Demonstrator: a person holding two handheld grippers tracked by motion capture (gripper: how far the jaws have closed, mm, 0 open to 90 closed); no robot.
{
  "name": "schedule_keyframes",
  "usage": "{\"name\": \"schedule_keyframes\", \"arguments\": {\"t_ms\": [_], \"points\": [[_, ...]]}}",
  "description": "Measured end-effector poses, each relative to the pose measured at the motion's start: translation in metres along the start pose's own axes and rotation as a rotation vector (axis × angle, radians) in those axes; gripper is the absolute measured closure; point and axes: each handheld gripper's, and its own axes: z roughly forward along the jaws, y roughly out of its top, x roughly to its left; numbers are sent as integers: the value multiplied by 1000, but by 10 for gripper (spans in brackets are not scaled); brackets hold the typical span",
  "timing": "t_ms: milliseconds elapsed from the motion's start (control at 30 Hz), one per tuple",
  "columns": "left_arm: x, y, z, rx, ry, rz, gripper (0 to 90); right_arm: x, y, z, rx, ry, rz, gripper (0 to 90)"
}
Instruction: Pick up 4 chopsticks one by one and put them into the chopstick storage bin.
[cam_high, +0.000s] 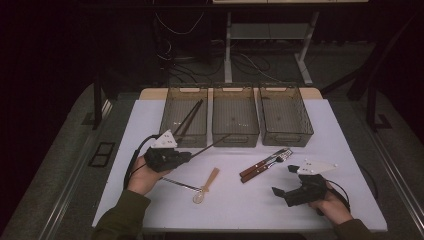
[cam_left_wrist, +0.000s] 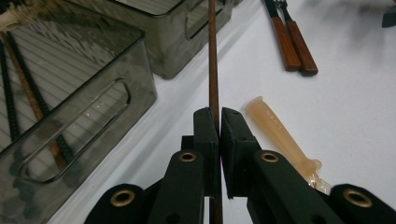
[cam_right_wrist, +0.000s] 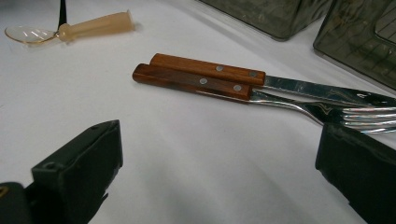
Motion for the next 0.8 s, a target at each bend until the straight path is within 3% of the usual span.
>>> {"name": "schedule_keyframes", "arguments": {"t_ms": [167,433,800], "points": [[3,2,-4,-21,14,-31,850,0,0,0,3,0,1,9],[14,12,-11,-51,73,-74,850,0,0,2,5,1,1,9],[45,19,-9,-70,143,-161,850,0,0,3,12,2,4,9]]}}
